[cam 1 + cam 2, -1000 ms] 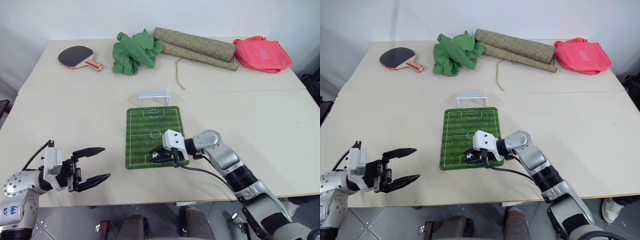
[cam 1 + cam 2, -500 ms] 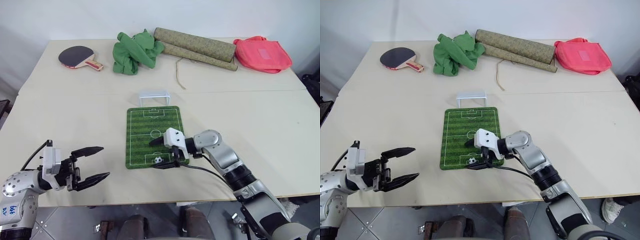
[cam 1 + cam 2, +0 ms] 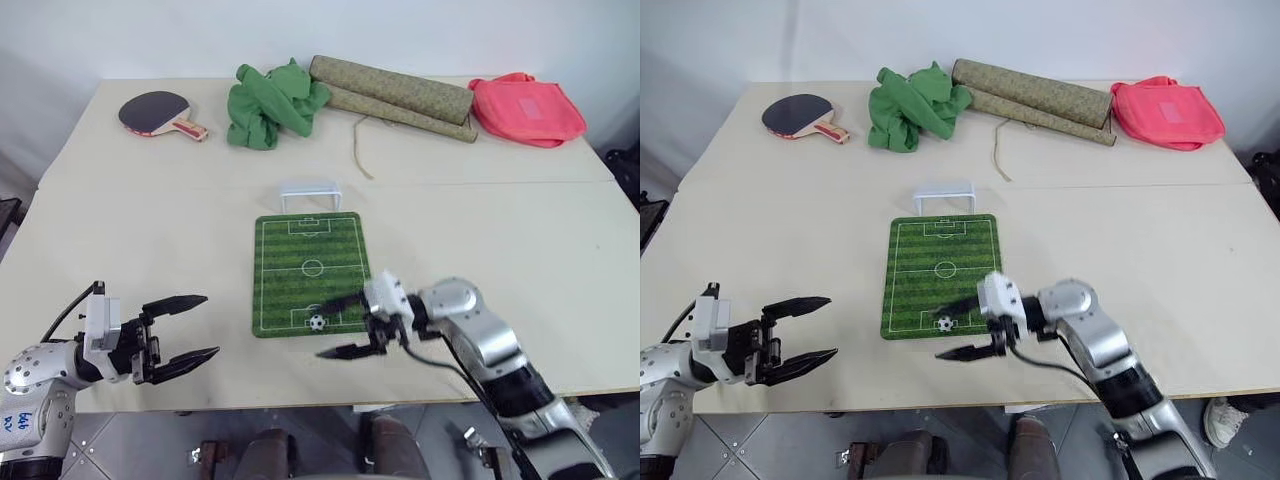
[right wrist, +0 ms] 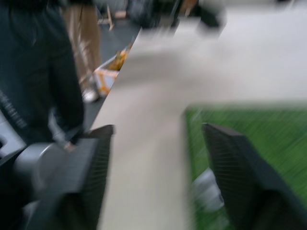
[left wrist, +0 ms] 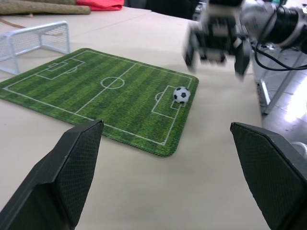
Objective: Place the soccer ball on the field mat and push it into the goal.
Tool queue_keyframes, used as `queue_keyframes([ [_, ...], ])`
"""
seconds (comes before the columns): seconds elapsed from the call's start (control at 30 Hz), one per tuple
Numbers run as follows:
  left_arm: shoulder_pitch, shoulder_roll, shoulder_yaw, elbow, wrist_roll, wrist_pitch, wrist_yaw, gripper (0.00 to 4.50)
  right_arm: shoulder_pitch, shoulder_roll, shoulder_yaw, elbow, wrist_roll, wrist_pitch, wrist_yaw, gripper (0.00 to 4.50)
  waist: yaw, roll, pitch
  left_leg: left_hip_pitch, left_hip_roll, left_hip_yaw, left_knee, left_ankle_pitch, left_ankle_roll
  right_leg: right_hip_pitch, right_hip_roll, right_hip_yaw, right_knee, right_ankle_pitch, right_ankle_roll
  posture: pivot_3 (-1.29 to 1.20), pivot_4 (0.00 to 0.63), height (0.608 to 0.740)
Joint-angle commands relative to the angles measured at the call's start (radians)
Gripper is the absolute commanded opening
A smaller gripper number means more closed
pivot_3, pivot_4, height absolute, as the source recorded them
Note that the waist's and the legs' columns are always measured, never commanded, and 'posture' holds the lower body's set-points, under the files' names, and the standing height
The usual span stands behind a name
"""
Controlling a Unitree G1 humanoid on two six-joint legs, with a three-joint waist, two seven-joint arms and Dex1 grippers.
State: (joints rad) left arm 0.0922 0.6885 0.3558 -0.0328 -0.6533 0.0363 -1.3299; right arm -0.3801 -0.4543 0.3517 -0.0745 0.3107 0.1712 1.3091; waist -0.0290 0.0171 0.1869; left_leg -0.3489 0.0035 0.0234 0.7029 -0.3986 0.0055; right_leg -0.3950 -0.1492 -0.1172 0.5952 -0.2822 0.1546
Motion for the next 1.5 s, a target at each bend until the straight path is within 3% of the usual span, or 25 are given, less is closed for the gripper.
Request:
queue_keyframes([
  [0.03,0.006,0.013,0.019,-0.02,-0.025,-0.012,-0.041,4.5,0.035,0.017,0.025,-0.037,-0.069,-0.074,-0.07,1.8,-0.003,0.0,0.0,0.0,0.0,0.001,0.0,0.0,0.0,0.0,0.0,0.001,0.0,0.0,0.0,0.0,0.15,0.74],
  [0.2,-0.004,0.018,0.018,-0.013,-0.018,-0.024,-0.069,4.5,0.093,0.019,0.053,-0.045,-0.112,-0.111,-0.114,0.1,0.002,0.0,0.0,0.002,0.0,0.002,0.0,0.0,0.0,0.0,0.0,0.003,0.001,0.0,0.0,0.0,0.15,0.74],
  [0.23,-0.006,0.014,0.024,-0.011,-0.025,-0.034,-0.081,4.5,0.099,0.02,0.058,-0.042,-0.119,-0.118,-0.118,0.04,0.003,0.0,0.0,0.002,0.0,0.002,0.0,0.0,0.0,0.0,0.0,0.003,0.001,0.0,0.0,0.0,0.15,0.74],
  [0.5,0.007,-0.023,0.043,-0.039,-0.031,-0.039,-0.026,4.5,0.04,0.053,0.036,0.055,-0.13,-0.171,-0.152,0.04,0.0,0.0,0.0,0.003,0.0,0.003,0.0,0.0,0.0,0.0,0.0,0.003,0.002,0.0,0.0,0.0,0.15,0.74],
  [0.8,0.029,-0.057,0.029,-0.103,-0.03,0.008,0.068,4.5,-0.221,0.14,-0.045,0.377,-0.147,-0.27,-0.219,0.04,-0.005,0.0,0.0,0.004,0.0,0.002,0.0,0.0,0.0,0.001,0.0,0.004,0.002,0.0,0.0,0.0,0.15,0.74],
  [0.93,0.0,-0.104,0.071,-0.116,-0.088,0.08,0.213,4.5,-0.33,0.175,-0.105,0.448,-0.124,-0.256,-0.26,0.04,-0.005,0.0,0.0,0.004,0.001,0.002,0.0,0.0,0.0,0.0,0.0,0.004,0.002,0.0,0.0,0.0,0.15,0.74],
  [1.27,-0.024,-0.115,0.118,-0.101,-0.092,0.135,0.353,4.5,-0.111,0.123,-0.093,0.152,-0.047,-0.113,-0.191,0.04,-0.001,-0.001,0.0,0.002,-0.001,-0.002,-0.001,0.0,0.0,0.001,-0.001,0.001,0.001,0.0,0.0,0.0,0.15,0.74],
  [1.5,-0.044,-0.099,0.119,-0.087,-0.073,0.131,0.352,4.5,0.029,0.023,-0.187,0.002,0.07,-0.107,-0.128,0.04,0.001,-0.001,0.0,0.003,0.0,0.001,0.0,0.0,0.0,0.001,0.0,0.002,0.002,0.0,0.0,0.0,0.15,0.74],
])
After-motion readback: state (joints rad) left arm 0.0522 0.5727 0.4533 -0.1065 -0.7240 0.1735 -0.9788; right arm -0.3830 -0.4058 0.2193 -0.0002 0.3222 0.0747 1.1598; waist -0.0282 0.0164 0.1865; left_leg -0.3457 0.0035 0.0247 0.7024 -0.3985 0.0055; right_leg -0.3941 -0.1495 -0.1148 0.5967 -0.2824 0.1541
